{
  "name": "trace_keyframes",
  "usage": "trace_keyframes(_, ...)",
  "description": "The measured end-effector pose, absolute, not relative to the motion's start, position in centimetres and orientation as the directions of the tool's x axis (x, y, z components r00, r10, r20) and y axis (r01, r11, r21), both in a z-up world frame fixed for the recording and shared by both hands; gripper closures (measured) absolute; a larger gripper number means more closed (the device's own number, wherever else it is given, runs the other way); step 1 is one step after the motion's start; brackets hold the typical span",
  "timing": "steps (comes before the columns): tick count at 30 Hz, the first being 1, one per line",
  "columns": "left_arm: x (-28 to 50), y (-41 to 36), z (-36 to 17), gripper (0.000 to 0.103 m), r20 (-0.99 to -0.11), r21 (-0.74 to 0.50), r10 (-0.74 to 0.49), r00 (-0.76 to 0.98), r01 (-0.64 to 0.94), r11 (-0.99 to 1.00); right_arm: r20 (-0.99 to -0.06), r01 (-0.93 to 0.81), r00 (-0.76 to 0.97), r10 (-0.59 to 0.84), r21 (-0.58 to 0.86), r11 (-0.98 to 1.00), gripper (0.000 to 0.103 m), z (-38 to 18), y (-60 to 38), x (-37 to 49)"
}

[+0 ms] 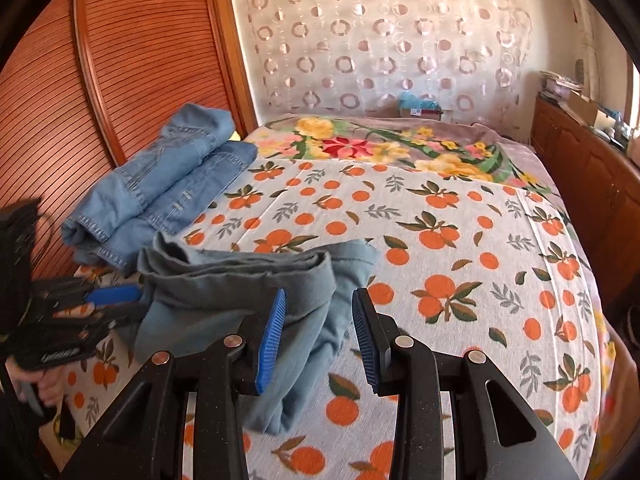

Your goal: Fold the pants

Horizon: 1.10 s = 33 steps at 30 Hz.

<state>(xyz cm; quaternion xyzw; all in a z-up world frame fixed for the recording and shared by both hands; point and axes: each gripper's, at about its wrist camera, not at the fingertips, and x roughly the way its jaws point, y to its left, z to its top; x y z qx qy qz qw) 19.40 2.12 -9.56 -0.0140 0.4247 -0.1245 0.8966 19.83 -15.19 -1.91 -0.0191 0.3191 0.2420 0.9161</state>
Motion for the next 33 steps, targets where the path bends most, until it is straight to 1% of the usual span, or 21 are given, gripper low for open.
trace_keyframes(3, 21.3, 1.6, -9.5, 0.070, -0.763, -0.113, -0.228, 0.604, 0.222, 0.968, -0.596, -0.465, 0.674, 0.436, 0.116, 0.878, 0.067, -1.9, -15.3, 19.3)
trace_keyframes(10, 23.8, 1.6, -9.2, 0.071, -0.767, -0.100, -0.183, 0.616, 0.166, 0.981, -0.596, -0.470, 0.664, 0.453, 0.139, 0.872, 0.067, -1.7, -16.0, 18.5)
trace_keyframes(17, 22.1, 2.2, -9.0, 0.070, -0.754, -0.111, -0.187, 0.630, 0.158, 0.981, -0.600, -0.480, 0.658, 0.456, 0.132, 0.867, 0.067, -2.0, -14.8, 19.7)
trace_keyframes(24, 20.6, 2.4, -8.9, 0.070, -0.752, -0.116, -0.197, 0.629, 0.168, 0.979, -0.642, -0.451, 0.650, 0.407, 0.105, 0.887, 0.067, -3.1, -13.3, 24.1)
trace_keyframes(26, 20.0, 2.3, -8.8, 0.070, -0.749, -0.115, -0.202, 0.631, 0.176, 0.978, -0.632, -0.402, 0.684, 0.363, 0.089, 0.911, 0.067, -2.7, -13.5, 25.0)
trace_keyframes(29, 18.9, 2.2, -8.8, 0.070, -0.743, -0.122, -0.221, 0.632, 0.197, 0.973, -0.616, -0.388, 0.688, 0.383, 0.134, 0.912, 0.067, -2.1, -14.4, 24.9)
trace_keyframes(31, 18.2, 2.2, -8.8, 0.060, -0.741, -0.116, -0.221, 0.634, 0.203, 0.972, -0.613, -0.390, 0.690, 0.386, 0.134, 0.911, 0.067, -1.9, -14.8, 23.8)
trace_keyframes(33, 17.2, 2.3, -8.8, 0.056, -0.735, -0.118, -0.227, 0.639, 0.208, 0.971, -0.614, -0.410, 0.680, 0.400, 0.135, 0.902, 0.067, -1.9, -15.2, 22.4)
